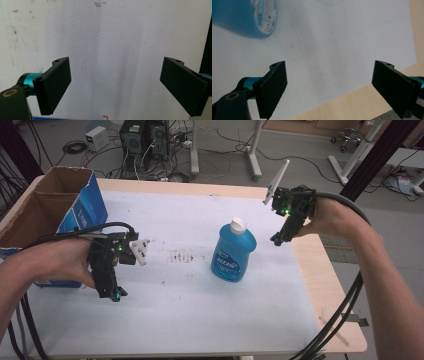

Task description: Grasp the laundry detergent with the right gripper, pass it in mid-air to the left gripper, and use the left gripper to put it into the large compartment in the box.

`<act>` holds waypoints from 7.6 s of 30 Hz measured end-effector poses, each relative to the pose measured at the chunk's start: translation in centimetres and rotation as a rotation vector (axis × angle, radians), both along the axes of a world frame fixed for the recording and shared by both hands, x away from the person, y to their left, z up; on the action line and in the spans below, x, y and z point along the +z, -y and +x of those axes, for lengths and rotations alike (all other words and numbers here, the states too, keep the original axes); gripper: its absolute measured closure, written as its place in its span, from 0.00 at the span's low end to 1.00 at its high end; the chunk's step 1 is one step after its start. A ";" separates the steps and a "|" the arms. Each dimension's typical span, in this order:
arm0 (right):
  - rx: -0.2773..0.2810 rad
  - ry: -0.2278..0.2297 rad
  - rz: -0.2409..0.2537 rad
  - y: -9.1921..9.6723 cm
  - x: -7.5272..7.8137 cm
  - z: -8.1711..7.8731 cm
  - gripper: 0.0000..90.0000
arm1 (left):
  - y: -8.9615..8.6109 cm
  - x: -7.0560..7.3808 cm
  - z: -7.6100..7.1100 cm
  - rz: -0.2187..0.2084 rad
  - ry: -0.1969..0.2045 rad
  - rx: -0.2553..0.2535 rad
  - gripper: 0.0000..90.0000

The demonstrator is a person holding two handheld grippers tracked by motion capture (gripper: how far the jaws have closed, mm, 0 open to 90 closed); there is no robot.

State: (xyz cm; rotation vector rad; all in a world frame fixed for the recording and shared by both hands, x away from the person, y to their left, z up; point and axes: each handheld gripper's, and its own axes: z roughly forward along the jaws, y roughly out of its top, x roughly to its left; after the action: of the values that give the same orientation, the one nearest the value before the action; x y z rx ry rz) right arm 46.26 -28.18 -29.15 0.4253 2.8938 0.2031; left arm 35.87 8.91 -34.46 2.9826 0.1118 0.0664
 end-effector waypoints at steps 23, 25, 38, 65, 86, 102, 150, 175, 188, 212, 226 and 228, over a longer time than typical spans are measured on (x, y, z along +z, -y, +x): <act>-0.108 0.046 0.447 -2.2 -3.9 -7.9 0.14 | -0.4 0.4 -0.3 -0.018 0.016 0.009 0.11; -0.107 0.052 0.487 -2.5 -4.6 -7.8 0.14 | -0.4 0.4 -0.3 -0.019 0.017 0.005 0.11; -0.132 0.046 0.561 -3.4 -6.4 -7.1 0.14 | -0.5 0.4 -0.4 -0.021 0.016 0.011 0.11; -0.147 0.055 0.604 -3.8 -7.6 -6.7 0.24 | -0.4 0.2 -0.4 -0.023 0.014 0.015 0.11; -0.141 0.050 0.610 -4.1 -7.7 -6.7 0.31 | -0.6 0.2 -0.4 -0.023 0.012 0.017 0.11; -0.135 0.045 0.622 -4.1 -7.9 -6.6 0.36 | -0.7 0.2 -0.4 -0.030 0.015 0.021 0.11; 0.089 0.008 0.648 -7.0 -4.7 -6.4 0.51 | -0.3 5.9 1.9 -0.179 0.011 0.037 0.11; 0.328 -0.083 0.621 -15.9 -3.1 -5.4 0.51 | 6.0 10.2 4.4 -0.234 -0.043 0.047 0.11; 0.332 -0.084 0.622 -15.9 -3.2 -5.5 0.51 | 7.1 10.1 4.4 -0.227 -0.040 0.041 0.19; 0.327 -0.100 0.622 -15.9 -3.5 -5.6 0.50 | 7.6 10.2 4.2 -0.202 -0.048 0.015 0.35; 0.334 -0.101 0.632 -15.9 -3.6 -5.6 0.50 | 7.8 10.3 4.1 -0.179 -0.024 0.001 0.39; 0.334 -0.099 0.632 -15.8 -3.6 -5.6 0.50 | 7.8 10.4 4.1 -0.175 -0.022 -0.002 0.40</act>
State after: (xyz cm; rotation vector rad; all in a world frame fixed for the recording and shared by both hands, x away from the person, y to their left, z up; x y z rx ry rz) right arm 40.62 -12.34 -32.73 0.0323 2.9186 1.1918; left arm 40.00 1.11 -24.04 2.8094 0.1105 0.0230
